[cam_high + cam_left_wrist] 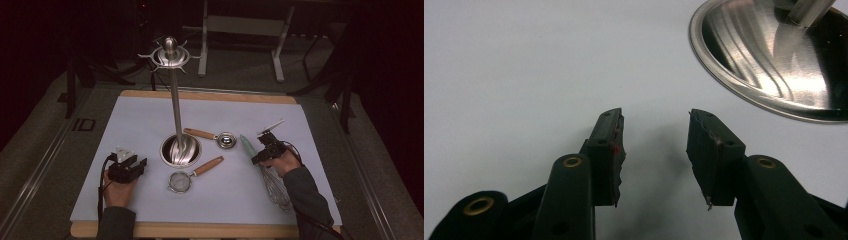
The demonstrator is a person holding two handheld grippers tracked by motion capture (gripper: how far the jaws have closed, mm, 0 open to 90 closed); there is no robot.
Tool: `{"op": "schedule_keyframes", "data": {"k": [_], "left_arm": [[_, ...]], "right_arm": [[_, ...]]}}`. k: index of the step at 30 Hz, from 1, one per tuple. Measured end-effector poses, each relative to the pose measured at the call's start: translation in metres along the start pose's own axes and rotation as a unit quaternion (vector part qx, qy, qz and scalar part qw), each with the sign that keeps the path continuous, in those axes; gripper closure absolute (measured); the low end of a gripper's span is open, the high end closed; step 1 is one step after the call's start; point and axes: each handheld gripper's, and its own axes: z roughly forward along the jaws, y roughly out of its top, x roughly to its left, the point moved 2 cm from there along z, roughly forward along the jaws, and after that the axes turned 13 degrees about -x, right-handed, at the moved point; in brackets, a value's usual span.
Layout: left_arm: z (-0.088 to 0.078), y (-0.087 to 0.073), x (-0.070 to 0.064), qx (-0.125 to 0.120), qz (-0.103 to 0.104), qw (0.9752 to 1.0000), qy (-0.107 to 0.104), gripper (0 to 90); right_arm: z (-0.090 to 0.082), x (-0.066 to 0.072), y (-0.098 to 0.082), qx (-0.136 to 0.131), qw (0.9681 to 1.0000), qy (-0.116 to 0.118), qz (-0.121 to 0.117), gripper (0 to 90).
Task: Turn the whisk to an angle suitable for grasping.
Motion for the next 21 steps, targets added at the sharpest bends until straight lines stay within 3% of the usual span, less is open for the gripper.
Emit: {"op": "schedule_keyframes", "data": {"k": [14, 21], "left_arm": [[0.000, 0.000, 0.000, 0.000, 0.001, 1.0000, 0.000, 58.3], [0.000, 0.000, 0.000, 0.000, 0.001, 1.0000, 0.001, 58.3]], "right_arm": [[-0.025, 0.016, 0.000, -0.076, 0.9967, 0.019, -0.019, 69.2], [-0.039, 0.033, 0.000, -0.121, 0.9912, 0.035, -0.041, 69.3]]}}
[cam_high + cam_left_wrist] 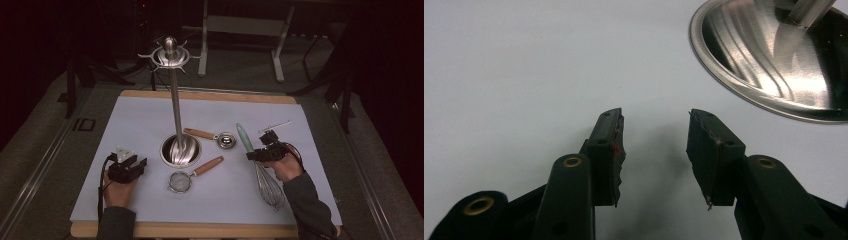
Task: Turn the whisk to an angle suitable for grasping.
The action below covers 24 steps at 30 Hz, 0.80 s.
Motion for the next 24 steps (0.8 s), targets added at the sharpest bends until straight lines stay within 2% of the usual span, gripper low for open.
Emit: {"op": "schedule_keyframes", "data": {"k": [3, 8, 18, 24], "left_arm": [[0.000, 0.000, 0.000, 0.000, 0.001, 1.0000, 0.000, 58.2], [0.000, 0.000, 0.000, 0.001, 0.000, 1.0000, 0.000, 58.3], [0.000, 0.000, 0.000, 0.001, 0.001, 1.0000, 0.000, 58.3], [0.000, 0.000, 0.000, 0.001, 0.002, 1.0000, -0.001, 58.3]], "right_arm": [[-0.003, 0.008, 0.002, -0.012, 0.9998, 0.008, -0.014, 69.3], [-0.009, 0.017, 0.004, -0.029, 0.9991, 0.017, -0.024, 69.3], [-0.019, 0.041, 0.012, -0.050, 0.9972, 0.027, -0.048, 69.3], [-0.020, 0.049, 0.018, -0.063, 0.9960, 0.036, -0.053, 69.3]]}}
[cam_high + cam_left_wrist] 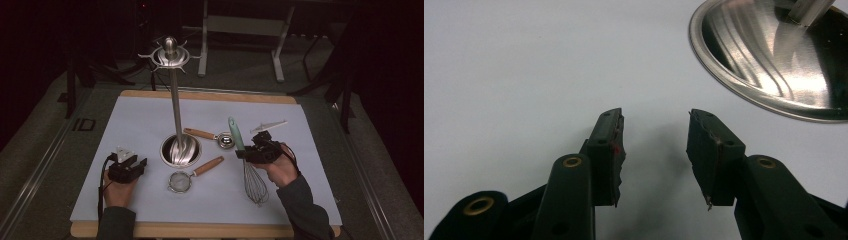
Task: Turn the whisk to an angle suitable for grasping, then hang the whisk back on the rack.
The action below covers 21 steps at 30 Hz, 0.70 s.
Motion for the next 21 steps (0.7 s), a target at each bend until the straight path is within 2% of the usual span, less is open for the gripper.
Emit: {"op": "schedule_keyframes", "data": {"k": [6, 14, 21], "left_arm": [[0.000, 0.000, 0.000, 0.000, 0.000, 1.0000, 0.000, 58.3], [0.000, 0.000, 0.000, 0.000, 0.000, 1.0000, 0.000, 58.3], [0.000, 0.000, 0.000, 0.001, 0.002, 1.0000, 0.000, 58.3]], "right_arm": [[0.001, 0.006, 0.002, -0.006, 0.9999, 0.010, -0.003, 69.3], [-0.002, 0.015, 0.009, -0.032, 0.9991, 0.026, -0.011, 69.3], [-0.006, 0.026, 0.015, -0.056, 0.9964, 0.045, -0.045, 69.3]]}}
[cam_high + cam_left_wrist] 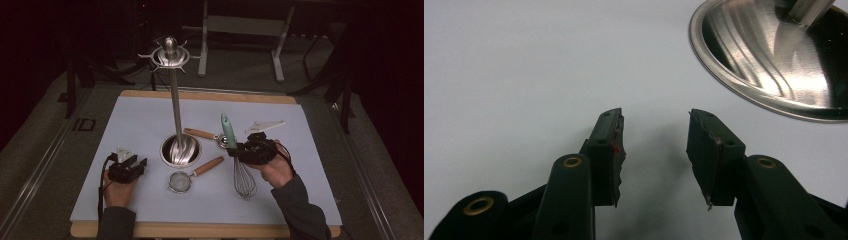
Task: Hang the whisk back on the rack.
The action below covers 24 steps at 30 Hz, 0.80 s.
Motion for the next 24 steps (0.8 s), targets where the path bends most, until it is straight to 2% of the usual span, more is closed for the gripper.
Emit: {"op": "schedule_keyframes", "data": {"k": [10, 24], "left_arm": [[0.000, 0.000, 0.000, 0.001, 0.000, 1.0000, 0.000, 58.3], [0.000, 0.000, 0.000, 0.000, -0.002, 1.0000, 0.000, 58.2]], "right_arm": [[0.000, 0.017, 0.018, -0.032, 0.9982, 0.016, -0.047, 69.4], [-0.004, 0.028, 0.051, -0.076, 0.9930, 0.042, -0.081, 69.4]]}}
